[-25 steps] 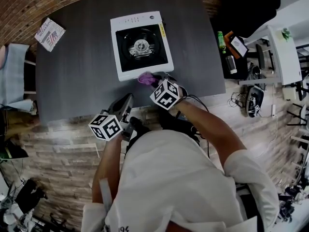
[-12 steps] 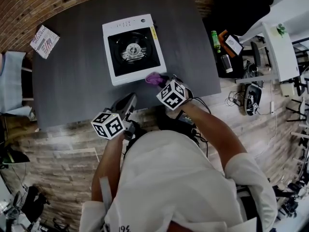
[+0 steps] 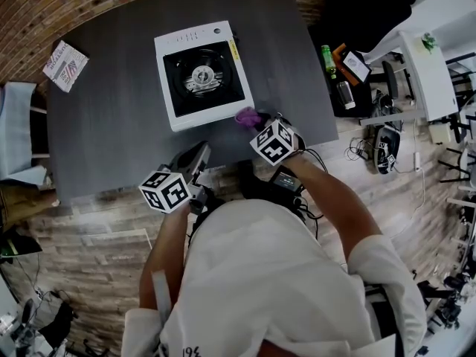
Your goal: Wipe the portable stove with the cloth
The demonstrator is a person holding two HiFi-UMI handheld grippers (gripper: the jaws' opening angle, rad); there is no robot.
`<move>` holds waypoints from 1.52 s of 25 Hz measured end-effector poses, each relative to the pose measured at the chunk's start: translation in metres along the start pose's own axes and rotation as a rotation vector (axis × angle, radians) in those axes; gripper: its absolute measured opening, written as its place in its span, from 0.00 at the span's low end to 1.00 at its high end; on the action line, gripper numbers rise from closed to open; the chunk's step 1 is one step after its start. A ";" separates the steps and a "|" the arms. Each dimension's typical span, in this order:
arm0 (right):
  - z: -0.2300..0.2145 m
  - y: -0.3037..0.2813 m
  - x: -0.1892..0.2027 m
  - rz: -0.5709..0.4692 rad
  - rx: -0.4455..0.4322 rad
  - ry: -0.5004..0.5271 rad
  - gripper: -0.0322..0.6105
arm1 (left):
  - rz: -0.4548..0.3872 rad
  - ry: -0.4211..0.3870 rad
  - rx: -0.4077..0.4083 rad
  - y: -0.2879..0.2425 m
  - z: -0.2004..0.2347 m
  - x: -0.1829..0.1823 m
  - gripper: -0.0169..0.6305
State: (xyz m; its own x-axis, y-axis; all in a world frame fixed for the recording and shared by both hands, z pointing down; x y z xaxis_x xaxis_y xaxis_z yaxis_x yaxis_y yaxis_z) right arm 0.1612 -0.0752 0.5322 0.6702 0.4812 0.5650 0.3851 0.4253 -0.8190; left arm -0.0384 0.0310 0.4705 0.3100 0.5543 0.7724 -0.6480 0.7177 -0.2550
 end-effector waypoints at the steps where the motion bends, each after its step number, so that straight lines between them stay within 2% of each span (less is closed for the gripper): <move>1: -0.001 0.001 0.001 0.004 0.010 -0.006 0.23 | 0.001 0.000 0.002 0.002 0.000 0.000 0.05; 11: -0.018 0.022 0.009 0.024 0.134 -0.048 0.23 | 0.005 -0.017 0.031 0.022 0.008 -0.001 0.05; 22: -0.025 0.057 -0.022 -0.065 0.241 -0.065 0.23 | 0.009 -0.040 0.049 0.056 0.026 -0.003 0.05; 25: -0.023 0.061 -0.037 -0.095 0.237 -0.062 0.23 | 0.011 -0.028 0.040 0.057 0.029 0.001 0.05; 29: -0.029 0.060 -0.064 -0.133 0.197 0.000 0.23 | -0.006 -0.022 0.021 0.044 0.026 -0.008 0.05; 38: -0.051 0.018 -0.144 -0.208 0.115 0.111 0.23 | -0.044 -0.029 -0.060 0.028 0.036 -0.031 0.05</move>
State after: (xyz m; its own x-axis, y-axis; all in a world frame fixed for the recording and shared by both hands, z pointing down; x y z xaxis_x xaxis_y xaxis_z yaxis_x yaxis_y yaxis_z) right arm 0.1037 -0.1761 0.4307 0.6519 0.2902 0.7006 0.4513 0.5939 -0.6660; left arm -0.0914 0.0188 0.4605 0.3165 0.5097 0.8000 -0.5906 0.7659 -0.2543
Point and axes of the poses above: the fingertips, and each gripper's own axes: y backward along the fingers, z to its left, x out of its underside, the point moved 7 cm from there along y, backward along the fingers, and after that the axes turned 11 degrees about -y, right-handed, at the moved point
